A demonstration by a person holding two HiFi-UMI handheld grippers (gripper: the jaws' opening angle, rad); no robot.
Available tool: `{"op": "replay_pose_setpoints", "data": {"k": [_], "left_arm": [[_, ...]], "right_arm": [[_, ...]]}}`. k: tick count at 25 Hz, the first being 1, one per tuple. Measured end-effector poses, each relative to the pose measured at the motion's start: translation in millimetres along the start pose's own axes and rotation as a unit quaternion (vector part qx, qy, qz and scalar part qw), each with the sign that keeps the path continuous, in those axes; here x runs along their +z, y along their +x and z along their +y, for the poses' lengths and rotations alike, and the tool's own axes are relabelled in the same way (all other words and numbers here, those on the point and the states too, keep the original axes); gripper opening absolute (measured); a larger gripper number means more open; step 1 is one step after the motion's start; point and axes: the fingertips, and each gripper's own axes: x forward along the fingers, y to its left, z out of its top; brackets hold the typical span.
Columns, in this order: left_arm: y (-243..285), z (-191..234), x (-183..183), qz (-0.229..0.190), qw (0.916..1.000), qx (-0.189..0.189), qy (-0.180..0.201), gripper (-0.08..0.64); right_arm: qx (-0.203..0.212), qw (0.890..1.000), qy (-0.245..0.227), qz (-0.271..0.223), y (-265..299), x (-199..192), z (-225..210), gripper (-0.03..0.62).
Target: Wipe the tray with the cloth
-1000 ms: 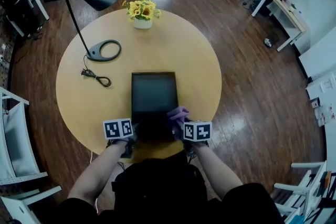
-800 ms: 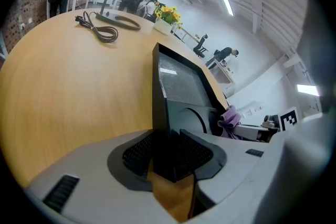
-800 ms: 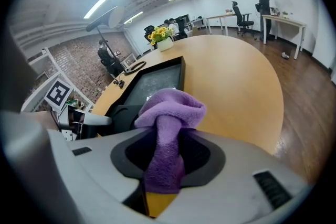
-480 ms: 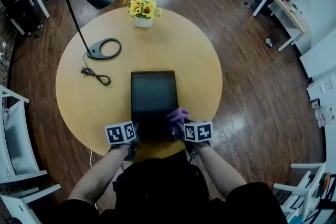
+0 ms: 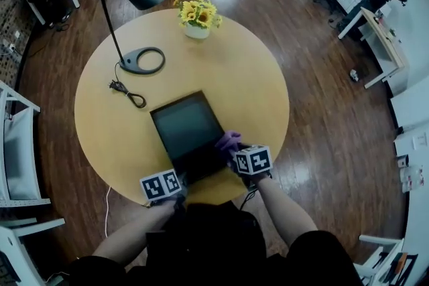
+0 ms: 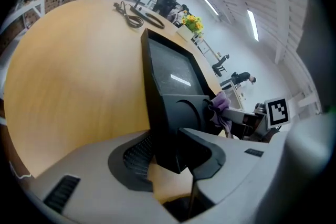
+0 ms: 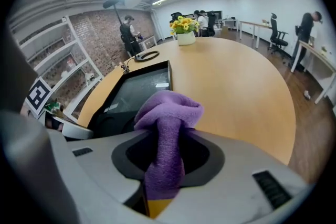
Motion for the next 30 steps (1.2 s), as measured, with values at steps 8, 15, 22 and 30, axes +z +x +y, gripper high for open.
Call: {"op": "replay_pose_setpoints", "data": {"k": [8, 15, 22, 30], "left_arm": [[22.7, -21.5, -10.8, 0.034, 0.9985, -0.027, -0.033, 0.15], [22.2, -18.8, -10.0, 0.014, 0.9971, -0.022, -0.071, 0.172], [4.2, -24.8, 16.4, -0.035, 0.9992, 0.012, -0.016, 0.144], [14.1, -13.6, 25.9, -0.054, 0.9962, 0.052, -0.044, 0.153]], "right_arm": [[0.031, 0.994, -0.096, 0.036, 13.9, 37.5, -19.7, 0.118], [0.086, 0.985, -0.146, 0.031, -10.5, 54.5, -15.3, 0.091], [0.15, 0.968, -0.199, -0.007, -12.7, 123.0, 30.9, 0.089], [0.217, 0.923, -0.316, 0.036, 51.9, 144.3, 147.8, 0.089]]}}
